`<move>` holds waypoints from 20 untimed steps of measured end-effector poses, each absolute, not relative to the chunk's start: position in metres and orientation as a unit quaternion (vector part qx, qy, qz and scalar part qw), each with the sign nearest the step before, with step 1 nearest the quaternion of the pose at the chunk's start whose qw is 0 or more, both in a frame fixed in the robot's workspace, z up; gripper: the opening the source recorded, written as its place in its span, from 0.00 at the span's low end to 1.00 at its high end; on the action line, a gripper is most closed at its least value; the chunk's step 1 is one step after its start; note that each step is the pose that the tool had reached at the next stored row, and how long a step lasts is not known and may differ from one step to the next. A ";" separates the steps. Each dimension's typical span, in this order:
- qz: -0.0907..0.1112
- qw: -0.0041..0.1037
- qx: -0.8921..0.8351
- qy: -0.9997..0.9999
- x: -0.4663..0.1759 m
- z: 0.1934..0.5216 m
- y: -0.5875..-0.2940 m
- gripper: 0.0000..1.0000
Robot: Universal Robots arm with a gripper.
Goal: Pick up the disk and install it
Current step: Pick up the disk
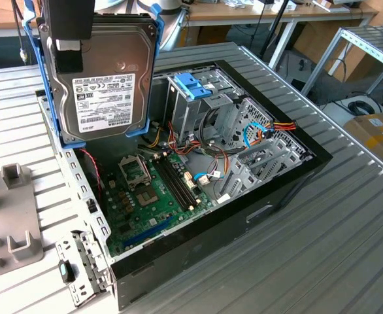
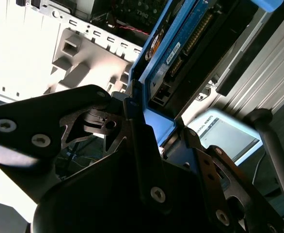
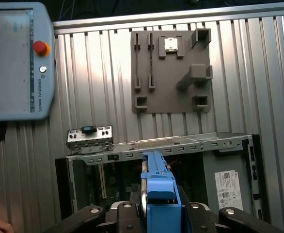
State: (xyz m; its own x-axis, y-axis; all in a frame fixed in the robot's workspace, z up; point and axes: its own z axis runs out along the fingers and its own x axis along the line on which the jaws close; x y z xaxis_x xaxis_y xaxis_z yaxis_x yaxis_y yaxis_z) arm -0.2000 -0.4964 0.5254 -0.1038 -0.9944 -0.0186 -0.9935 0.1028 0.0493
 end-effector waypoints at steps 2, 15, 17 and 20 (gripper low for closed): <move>-0.024 0.010 0.669 -0.742 -0.199 0.525 -0.496 0.37; -0.024 0.010 0.669 -0.742 -0.188 0.524 -0.496 0.37; -0.024 0.010 0.669 -0.742 -0.187 0.524 -0.496 0.37; -0.024 0.010 0.669 -0.742 -0.184 0.524 -0.496 0.37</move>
